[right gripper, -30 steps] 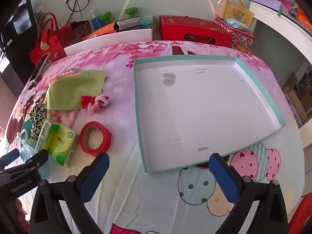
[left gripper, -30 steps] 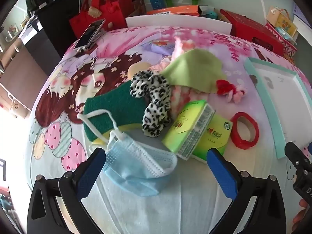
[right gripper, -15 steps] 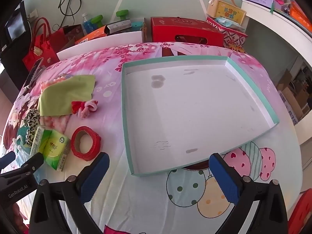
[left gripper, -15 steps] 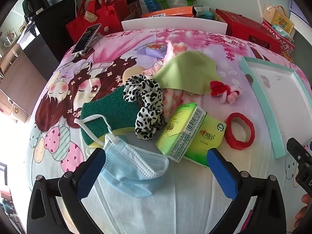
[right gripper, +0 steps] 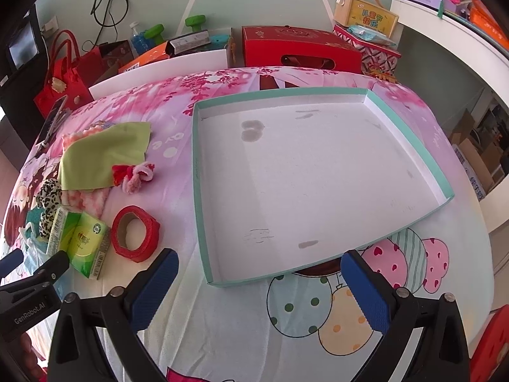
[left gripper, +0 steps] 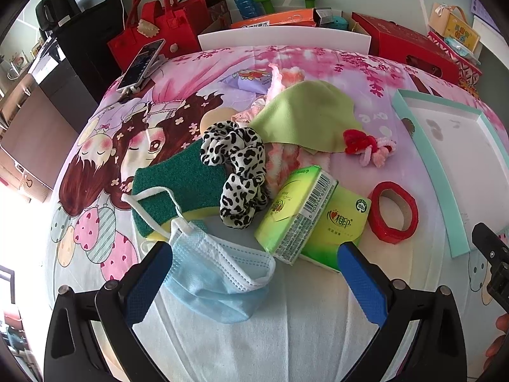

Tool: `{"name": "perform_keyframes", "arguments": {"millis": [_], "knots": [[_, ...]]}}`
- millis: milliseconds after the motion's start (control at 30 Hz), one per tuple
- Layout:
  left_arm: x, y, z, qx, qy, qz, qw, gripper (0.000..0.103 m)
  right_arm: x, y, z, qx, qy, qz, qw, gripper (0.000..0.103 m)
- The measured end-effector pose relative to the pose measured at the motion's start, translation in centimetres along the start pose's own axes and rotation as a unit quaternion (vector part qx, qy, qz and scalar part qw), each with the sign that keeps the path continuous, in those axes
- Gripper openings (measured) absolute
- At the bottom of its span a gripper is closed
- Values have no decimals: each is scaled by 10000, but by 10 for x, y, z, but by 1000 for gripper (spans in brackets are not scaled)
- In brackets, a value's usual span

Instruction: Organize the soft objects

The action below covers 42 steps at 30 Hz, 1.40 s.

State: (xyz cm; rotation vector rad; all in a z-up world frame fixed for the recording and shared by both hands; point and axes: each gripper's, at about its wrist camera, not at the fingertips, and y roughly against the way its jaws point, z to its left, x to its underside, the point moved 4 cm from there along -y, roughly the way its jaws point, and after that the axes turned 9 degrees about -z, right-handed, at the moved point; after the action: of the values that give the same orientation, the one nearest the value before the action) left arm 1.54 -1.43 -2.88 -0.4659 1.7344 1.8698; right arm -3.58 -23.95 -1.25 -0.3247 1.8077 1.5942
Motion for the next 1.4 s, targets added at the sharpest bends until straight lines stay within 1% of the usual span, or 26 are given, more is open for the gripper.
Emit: {"name": "perform_keyframes", "arguments": {"millis": [700, 1400], "knots": [[-1, -3, -4, -87, -80, 27, 9999, 103, 1, -3, -3, 35, -32, 38, 10000, 103], [0, -3, -6, -96, -94, 29, 9999, 103, 2, -3, -5, 42, -28, 48, 10000, 103]]}}
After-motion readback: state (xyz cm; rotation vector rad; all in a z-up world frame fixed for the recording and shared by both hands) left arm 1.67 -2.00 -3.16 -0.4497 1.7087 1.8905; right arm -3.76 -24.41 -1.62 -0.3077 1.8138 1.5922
